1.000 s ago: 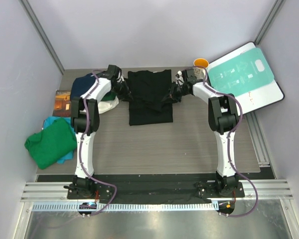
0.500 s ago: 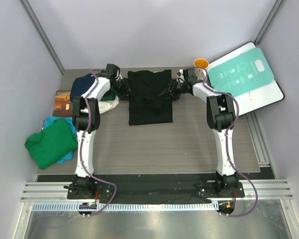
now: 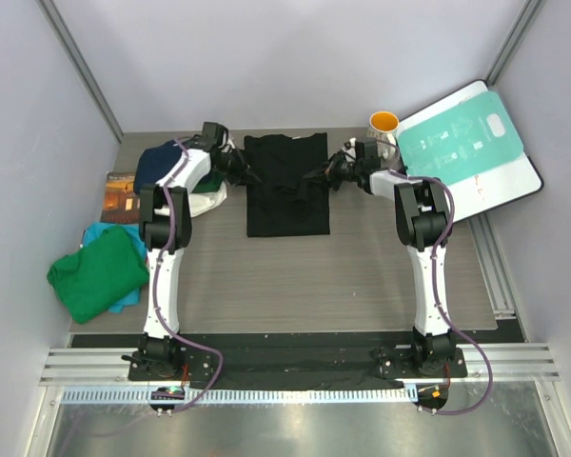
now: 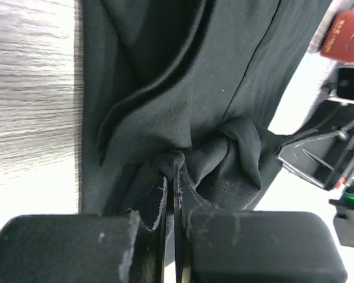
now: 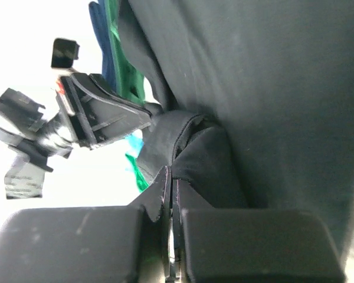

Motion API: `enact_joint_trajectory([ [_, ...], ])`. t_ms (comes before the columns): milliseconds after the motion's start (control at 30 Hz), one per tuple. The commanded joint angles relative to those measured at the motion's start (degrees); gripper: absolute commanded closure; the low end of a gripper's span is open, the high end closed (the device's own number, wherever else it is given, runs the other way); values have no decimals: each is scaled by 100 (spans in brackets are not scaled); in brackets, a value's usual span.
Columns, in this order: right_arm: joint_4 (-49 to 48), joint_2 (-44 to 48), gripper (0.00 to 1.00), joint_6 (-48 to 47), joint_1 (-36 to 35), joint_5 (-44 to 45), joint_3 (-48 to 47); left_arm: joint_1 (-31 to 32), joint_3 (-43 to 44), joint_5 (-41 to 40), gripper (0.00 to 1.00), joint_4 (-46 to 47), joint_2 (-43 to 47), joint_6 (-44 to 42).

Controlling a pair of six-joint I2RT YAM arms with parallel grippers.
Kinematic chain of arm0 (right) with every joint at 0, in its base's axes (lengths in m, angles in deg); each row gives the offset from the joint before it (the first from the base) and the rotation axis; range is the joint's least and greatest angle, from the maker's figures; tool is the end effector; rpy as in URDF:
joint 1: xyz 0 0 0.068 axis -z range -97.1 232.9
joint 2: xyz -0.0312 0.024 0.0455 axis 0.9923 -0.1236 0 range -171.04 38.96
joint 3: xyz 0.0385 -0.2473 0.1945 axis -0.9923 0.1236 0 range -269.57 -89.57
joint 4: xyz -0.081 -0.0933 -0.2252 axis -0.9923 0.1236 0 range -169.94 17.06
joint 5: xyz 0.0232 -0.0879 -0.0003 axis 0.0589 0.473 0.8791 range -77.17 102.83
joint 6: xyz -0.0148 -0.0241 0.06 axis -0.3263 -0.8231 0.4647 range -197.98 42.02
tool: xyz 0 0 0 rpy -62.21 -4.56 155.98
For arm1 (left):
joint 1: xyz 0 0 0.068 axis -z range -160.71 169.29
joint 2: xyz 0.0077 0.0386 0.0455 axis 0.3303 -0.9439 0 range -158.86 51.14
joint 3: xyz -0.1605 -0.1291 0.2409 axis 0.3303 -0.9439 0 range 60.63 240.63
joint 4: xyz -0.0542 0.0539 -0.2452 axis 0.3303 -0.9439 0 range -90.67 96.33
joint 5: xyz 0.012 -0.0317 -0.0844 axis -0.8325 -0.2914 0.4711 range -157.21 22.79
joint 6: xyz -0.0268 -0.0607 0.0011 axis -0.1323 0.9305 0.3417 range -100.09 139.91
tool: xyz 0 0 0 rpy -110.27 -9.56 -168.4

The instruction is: Fold and stack the t-shirts

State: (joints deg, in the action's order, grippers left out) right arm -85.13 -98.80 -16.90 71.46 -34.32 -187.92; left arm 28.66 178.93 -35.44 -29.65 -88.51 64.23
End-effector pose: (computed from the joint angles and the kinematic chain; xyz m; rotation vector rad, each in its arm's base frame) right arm 0.5445 0.1496 0.1538 0.4929 2.3555 1.5591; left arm 0.5533 -0.1194 0.1823 -0.5945 2.6362 -1.0402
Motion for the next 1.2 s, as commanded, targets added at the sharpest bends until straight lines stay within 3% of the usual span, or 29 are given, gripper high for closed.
enact_joint_trajectory([
  [0, -2070, -76, 99, 1634, 221, -180, 438, -215, 176, 391, 100, 329, -44, 437],
  [200, -2127, -155, 98, 1890, 274, -154, 501, -391, 79, 269, 100, 171, 8, 517],
  [267, -2100, -155, 94, 1855, 283, -136, 518, -444, 44, 224, 98, 84, 9, 517],
  [300, -2091, -155, 92, 1846, 283, -127, 518, -462, 27, 242, 88, 83, 0, 499],
  [400, -2091, -182, 85, 1837, 292, -162, 474, -480, -9, 295, 73, 66, -9, 464],
  [567, -2021, -138, 81, 1776, 292, -215, 474, -480, -18, 260, 53, 39, 8, 394],
  [833, -1854, 519, 71, 1522, 283, -259, 781, -550, -386, 110, 50, -198, 482, 86],
  [967, -627, 1240, 72, 575, 169, -137, 966, -532, -1123, 224, 50, 30, 1228, -89],
  [1000, -215, 1399, 72, -98, 82, -40, 975, -515, -1247, 207, 50, 83, 1369, -133],
  [1067, 902, 1898, 72, -770, 11, 397, 1123, -480, -1562, 146, 49, 109, 1694, -247],
  [1167, 1599, 2453, 72, -1528, -130, 891, 1544, -366, -1862, 163, 49, 145, 1906, -371],
])
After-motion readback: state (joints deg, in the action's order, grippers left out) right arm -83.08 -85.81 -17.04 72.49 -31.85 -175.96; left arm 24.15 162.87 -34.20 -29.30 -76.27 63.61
